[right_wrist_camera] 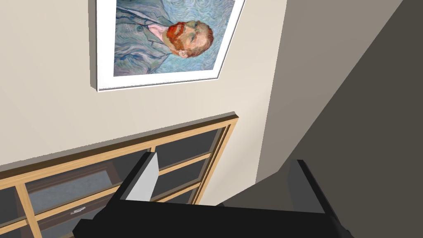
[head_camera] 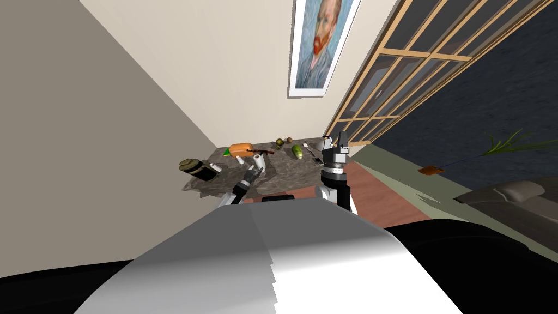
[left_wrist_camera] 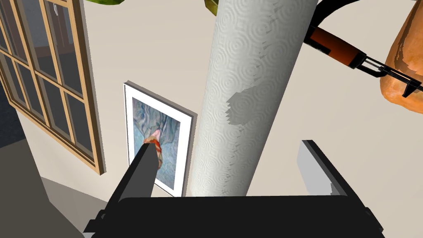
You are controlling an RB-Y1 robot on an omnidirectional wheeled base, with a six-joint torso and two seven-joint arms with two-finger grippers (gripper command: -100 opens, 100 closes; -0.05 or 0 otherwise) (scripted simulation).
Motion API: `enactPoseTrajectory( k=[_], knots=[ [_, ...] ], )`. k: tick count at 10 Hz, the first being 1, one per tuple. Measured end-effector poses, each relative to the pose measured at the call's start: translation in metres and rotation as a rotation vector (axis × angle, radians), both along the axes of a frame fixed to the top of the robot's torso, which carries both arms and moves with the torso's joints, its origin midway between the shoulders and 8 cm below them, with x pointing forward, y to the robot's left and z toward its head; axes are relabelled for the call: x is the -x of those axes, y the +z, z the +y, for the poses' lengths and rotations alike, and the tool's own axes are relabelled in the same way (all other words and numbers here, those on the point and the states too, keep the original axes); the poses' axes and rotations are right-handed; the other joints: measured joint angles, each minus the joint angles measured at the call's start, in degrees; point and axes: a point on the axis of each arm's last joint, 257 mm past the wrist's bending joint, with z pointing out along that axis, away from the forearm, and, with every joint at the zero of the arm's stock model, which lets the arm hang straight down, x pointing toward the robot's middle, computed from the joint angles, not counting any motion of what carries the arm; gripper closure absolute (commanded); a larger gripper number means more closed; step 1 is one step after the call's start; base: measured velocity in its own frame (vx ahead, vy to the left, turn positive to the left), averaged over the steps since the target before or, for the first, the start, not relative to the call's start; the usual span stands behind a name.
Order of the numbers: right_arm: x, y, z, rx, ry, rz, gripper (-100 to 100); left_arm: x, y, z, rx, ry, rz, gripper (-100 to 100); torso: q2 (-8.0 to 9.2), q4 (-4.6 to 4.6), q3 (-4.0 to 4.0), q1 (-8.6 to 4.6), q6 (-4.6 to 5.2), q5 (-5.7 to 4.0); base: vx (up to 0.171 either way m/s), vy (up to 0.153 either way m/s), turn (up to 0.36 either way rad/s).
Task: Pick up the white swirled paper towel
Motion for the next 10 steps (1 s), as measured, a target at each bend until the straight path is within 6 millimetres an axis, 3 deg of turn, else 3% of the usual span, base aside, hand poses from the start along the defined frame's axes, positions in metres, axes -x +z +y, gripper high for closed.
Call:
enactPoseTrajectory(
  k=[10],
  knots=[
    [0.000, 0.000, 0.000, 0.000, 0.000, 0.000, 0, -0.075, -0.016, 0.015, -0.017, -0.004, -0.018, -100, 0.29, 0.07, 0.18, -0.07, 0.00, -0.02, -0.064, -0.004, -0.016]
  ],
)
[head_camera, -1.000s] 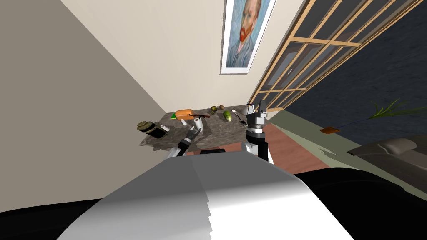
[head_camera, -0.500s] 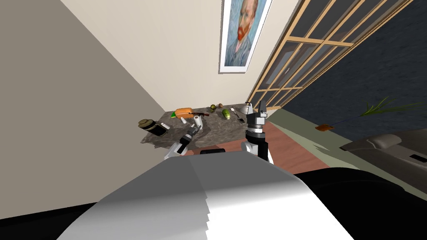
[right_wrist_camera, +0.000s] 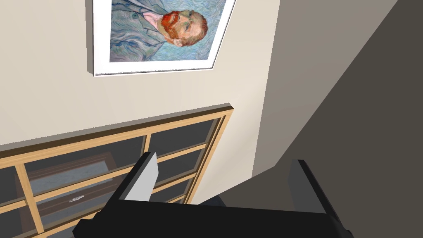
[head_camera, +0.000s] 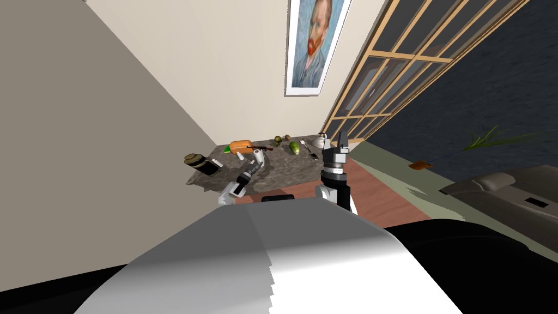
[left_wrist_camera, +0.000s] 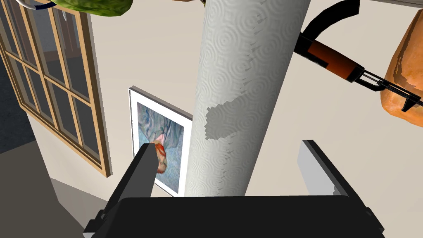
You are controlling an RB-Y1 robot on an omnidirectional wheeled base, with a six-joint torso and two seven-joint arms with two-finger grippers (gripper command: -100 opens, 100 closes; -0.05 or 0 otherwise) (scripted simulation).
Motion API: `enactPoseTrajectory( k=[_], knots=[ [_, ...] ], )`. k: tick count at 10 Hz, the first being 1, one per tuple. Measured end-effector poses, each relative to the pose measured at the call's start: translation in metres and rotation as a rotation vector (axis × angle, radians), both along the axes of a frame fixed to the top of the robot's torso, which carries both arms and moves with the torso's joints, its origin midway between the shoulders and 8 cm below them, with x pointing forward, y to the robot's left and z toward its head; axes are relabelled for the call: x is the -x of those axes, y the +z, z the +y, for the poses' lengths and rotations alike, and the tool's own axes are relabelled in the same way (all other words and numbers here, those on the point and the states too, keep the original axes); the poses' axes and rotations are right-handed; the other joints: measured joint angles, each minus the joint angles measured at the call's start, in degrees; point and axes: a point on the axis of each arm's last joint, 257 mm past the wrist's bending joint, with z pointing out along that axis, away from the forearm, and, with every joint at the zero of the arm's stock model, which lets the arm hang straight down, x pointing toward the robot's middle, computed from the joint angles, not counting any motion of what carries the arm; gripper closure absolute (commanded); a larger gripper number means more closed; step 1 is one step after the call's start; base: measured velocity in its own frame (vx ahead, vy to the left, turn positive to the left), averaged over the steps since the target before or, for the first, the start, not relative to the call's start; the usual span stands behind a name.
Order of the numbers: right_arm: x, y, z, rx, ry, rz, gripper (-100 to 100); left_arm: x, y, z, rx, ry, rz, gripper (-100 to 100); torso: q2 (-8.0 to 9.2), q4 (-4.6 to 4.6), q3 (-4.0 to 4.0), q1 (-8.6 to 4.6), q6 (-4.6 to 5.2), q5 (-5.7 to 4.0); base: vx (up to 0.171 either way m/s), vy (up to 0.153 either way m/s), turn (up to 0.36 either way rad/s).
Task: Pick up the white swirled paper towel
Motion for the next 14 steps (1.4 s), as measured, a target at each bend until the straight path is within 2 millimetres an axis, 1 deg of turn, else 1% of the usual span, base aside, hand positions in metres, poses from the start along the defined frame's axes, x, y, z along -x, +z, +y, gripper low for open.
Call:
enactPoseTrajectory(
  k=[1, 3, 4, 5, 7, 8, 10, 12, 13, 14],
  knots=[
    [0.000, 0.000, 0.000, 0.000, 0.000, 0.000, 0, -0.001, -0.008, 0.001, -0.003, 0.005, 0.014, -100, -0.13, -0.03, -0.08, 0.01, -0.01, 0.00, -0.080, -0.007, -0.050],
    [0.000, 0.000, 0.000, 0.000, 0.000, 0.000, 0, -0.017, -0.001, 0.003, 0.001, 0.004, -0.003, -100, 0.09, 0.02, 0.05, -0.02, 0.01, 0.00, -0.069, -0.009, -0.010],
    [0.000, 0.000, 0.000, 0.000, 0.000, 0.000, 0, -0.024, -0.002, 0.005, -0.001, 0.004, -0.005, -100, -0.03, 0.00, -0.01, 0.00, 0.00, 0.00, -0.008, 0.002, 0.003],
    [0.000, 0.000, 0.000, 0.000, 0.000, 0.000, 0, -0.027, -0.010, 0.005, -0.006, 0.008, 0.009, -100, -0.14, -0.03, -0.08, 0.03, -0.01, 0.01, -0.081, 0.004, -0.039],
    [0.000, 0.000, 0.000, 0.000, 0.000, 0.000, 0, -0.044, -0.002, 0.007, -0.002, 0.009, -0.004, -100, 0.10, 0.02, 0.05, 0.02, 0.00, 0.00, -0.072, -0.005, -0.018],
    [0.000, 0.000, 0.000, 0.000, 0.000, 0.000, 0, -0.051, -0.001, 0.008, -0.004, 0.010, -0.005, -100, -0.01, 0.00, 0.00, 0.00, 0.00, 0.00, -0.007, -0.007, 0.006],
    [0.000, 0.000, 0.000, 0.000, 0.000, 0.000, 0, -0.055, -0.013, 0.012, -0.008, 0.019, 0.018, -100, -0.21, -0.05, -0.13, 0.01, -0.01, 0.00, -0.026, -0.009, -0.020],
    [0.000, 0.000, 0.000, 0.000, 0.000, 0.000, 0, -0.072, 0.001, 0.013, 0.000, 0.018, -0.007, -100, 0.08, 0.01, 0.04, 0.00, 0.00, 0.00, -0.082, -0.003, -0.014],
    [0.000, 0.000, 0.000, 0.000, 0.000, 0.000, 0, -0.078, 0.000, 0.013, -0.003, 0.019, -0.005, -100, 0.03, 0.00, 0.02, 0.02, -0.01, 0.00, -0.019, 0.000, 0.000],
    [0.000, 0.000, 0.000, 0.000, 0.000, 0.000, 0, -0.079, -0.007, 0.016, -0.006, 0.025, 0.010, -100, -0.09, -0.02, -0.05, 0.03, -0.02, 0.01, -0.079, -0.001, -0.046]
  ],
)
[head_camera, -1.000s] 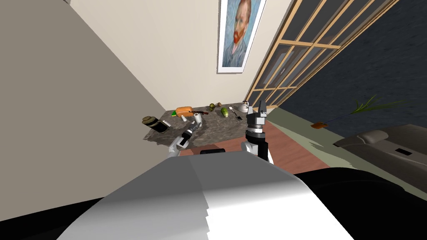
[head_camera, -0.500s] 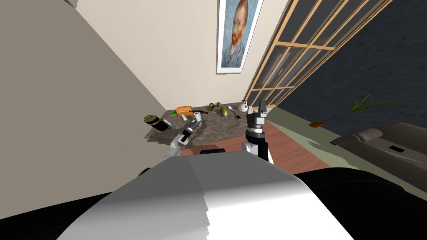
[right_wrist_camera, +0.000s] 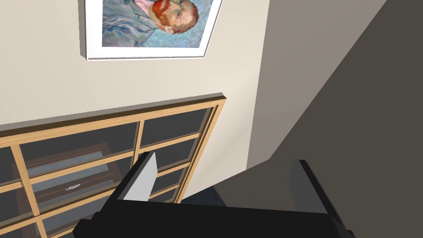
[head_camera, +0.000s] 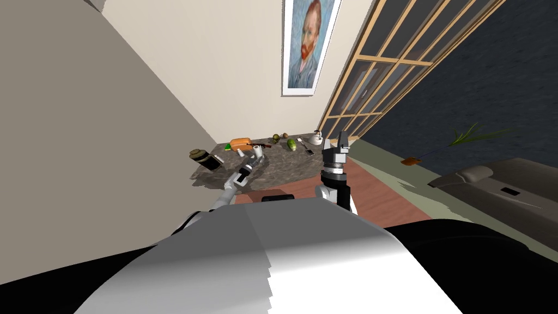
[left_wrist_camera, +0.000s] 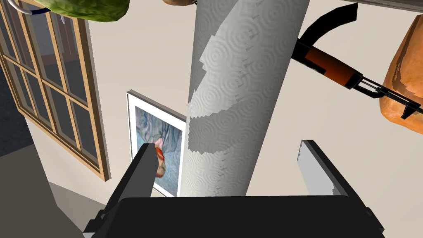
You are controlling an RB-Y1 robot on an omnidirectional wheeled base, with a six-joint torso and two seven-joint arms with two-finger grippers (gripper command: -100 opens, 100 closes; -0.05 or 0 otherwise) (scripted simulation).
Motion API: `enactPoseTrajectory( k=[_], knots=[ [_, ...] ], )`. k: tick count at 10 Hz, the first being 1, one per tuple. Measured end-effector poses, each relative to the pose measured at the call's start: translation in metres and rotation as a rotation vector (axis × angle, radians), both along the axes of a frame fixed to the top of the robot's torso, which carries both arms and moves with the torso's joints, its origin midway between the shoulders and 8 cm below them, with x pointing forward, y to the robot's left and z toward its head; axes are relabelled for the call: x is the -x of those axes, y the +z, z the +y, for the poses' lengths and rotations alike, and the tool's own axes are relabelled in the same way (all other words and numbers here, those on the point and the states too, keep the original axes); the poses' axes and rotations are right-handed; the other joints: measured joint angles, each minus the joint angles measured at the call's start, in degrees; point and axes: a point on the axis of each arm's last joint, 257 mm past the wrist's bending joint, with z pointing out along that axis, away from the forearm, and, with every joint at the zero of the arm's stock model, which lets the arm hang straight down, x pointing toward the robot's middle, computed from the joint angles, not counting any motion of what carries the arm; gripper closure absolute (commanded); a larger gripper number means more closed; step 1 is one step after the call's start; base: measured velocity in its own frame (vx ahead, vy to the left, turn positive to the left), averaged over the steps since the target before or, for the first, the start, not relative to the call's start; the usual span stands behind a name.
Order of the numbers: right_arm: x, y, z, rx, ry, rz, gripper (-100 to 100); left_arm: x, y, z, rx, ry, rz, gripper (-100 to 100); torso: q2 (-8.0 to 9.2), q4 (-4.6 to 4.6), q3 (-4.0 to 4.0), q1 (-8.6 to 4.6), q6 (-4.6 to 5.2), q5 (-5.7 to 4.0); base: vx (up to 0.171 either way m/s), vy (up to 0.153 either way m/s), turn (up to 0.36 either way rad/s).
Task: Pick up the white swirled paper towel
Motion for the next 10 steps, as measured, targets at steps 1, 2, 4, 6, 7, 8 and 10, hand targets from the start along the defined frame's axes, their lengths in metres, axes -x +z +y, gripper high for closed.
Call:
enactPoseTrajectory(
  k=[1, 2, 4, 6, 7, 8, 10],
  knots=[
    [0.000, 0.000, 0.000, 0.000, 0.000, 0.000, 0, -0.009, 0.005, 0.004, 0.007, 0.004, -0.009, -100, 0.12, 0.02, 0.06, 0.00, 0.02, -0.01, -0.091, -0.006, -0.028],
    [0.000, 0.000, 0.000, 0.000, 0.000, 0.000, 0, -0.016, 0.009, 0.003, 0.008, 0.002, -0.016, -100, 0.17, 0.04, 0.10, -0.03, 0.01, -0.01, -0.049, -0.008, 0.005],
    [0.000, 0.000, 0.000, 0.000, 0.000, 0.000, 0, -0.025, 0.003, 0.006, 0.003, 0.011, 0.002, -100, -0.03, -0.01, -0.02, -0.03, 0.00, -0.01, -0.043, -0.001, -0.020],
    [0.000, 0.000, 0.000, 0.000, 0.000, 0.000, 0, -0.040, 0.015, 0.004, 0.013, 0.014, -0.015, -100, 0.18, 0.04, 0.10, -0.02, 0.01, -0.01, -0.074, -0.010, -0.015],
    [0.000, 0.000, 0.000, 0.000, 0.000, 0.000, 0, -0.046, 0.016, 0.006, 0.010, 0.016, -0.013, -100, 0.09, 0.03, 0.05, -0.06, 0.00, -0.02, -0.011, -0.012, 0.007],
    [0.000, 0.000, 0.000, 0.000, 0.000, 0.000, 0, -0.048, 0.011, 0.008, 0.009, 0.020, -0.002, -100, -0.04, -0.01, -0.02, -0.05, 0.00, -0.01, -0.090, -0.015, -0.048],
    [0.000, 0.000, 0.000, 0.000, 0.000, 0.000, 0, -0.060, 0.023, 0.009, 0.021, 0.024, -0.018, -100, 0.19, 0.05, 0.11, -0.09, 0.01, -0.02, -0.068, -0.013, -0.010]
  ],
)
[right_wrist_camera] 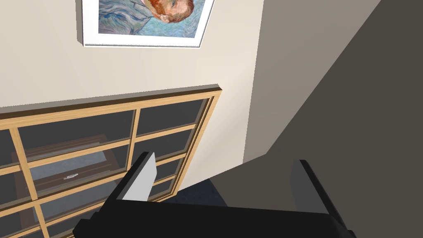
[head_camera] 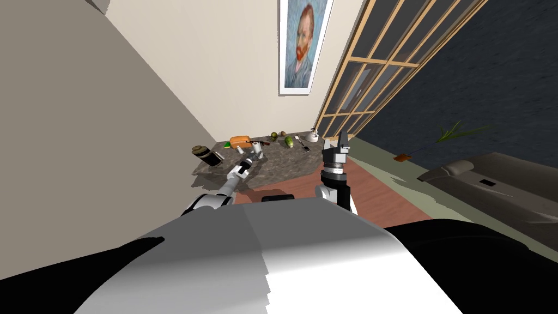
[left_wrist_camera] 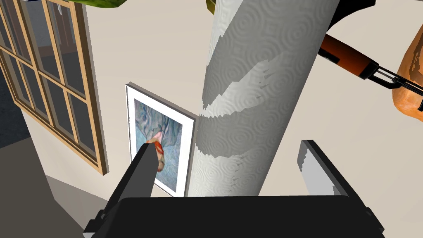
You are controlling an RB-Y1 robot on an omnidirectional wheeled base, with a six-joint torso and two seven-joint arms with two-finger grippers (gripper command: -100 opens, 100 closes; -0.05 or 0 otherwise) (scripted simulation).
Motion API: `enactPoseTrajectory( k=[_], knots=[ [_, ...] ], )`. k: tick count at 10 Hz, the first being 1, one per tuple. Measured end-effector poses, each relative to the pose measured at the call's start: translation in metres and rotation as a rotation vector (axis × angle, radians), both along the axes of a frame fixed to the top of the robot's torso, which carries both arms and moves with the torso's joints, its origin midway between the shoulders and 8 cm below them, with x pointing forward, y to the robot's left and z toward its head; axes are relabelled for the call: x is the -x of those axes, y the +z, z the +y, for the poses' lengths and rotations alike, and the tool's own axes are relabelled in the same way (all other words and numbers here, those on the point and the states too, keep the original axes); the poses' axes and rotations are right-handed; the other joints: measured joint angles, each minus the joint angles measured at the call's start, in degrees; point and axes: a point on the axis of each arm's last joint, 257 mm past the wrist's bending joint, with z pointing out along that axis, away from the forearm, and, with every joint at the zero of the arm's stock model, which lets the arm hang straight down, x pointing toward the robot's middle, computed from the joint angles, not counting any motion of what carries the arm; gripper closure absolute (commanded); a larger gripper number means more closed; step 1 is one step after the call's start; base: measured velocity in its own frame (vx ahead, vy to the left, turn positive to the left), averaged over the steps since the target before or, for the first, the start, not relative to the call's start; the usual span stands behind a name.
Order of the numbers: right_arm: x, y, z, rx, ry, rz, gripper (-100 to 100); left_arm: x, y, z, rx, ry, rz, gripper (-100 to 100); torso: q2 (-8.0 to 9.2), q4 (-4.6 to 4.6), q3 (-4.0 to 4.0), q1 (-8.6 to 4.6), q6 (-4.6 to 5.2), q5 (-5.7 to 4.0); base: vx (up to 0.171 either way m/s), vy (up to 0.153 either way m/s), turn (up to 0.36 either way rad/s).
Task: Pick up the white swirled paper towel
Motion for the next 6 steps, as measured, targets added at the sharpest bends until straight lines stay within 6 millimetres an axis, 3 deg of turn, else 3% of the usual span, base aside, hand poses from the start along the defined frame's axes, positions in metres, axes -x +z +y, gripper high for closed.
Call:
enactPoseTrajectory(
  k=[2, 4, 6],
  knots=[
    [0.000, 0.000, 0.000, 0.000, 0.000, 0.000, 0, -0.008, 0.000, 0.002, -0.004, 0.006, 0.011, -100, -0.24, -0.06, -0.14, 0.11, -0.02, 0.03, -0.042, -0.005, -0.025],
    [0.000, 0.000, 0.000, 0.000, 0.000, 0.000, 0, -0.021, 0.013, -0.001, 0.011, 0.009, -0.008, -100, 0.01, 0.00, 0.00, 0.05, 0.00, 0.01, -0.078, -0.001, -0.010],
    [0.000, 0.000, 0.000, 0.000, 0.000, 0.000, 0, -0.031, 0.014, 0.001, 0.006, 0.016, 0.006, -100, -0.23, -0.06, -0.13, 0.09, -0.02, 0.02, -0.003, 0.001, 0.001]
  ],
)
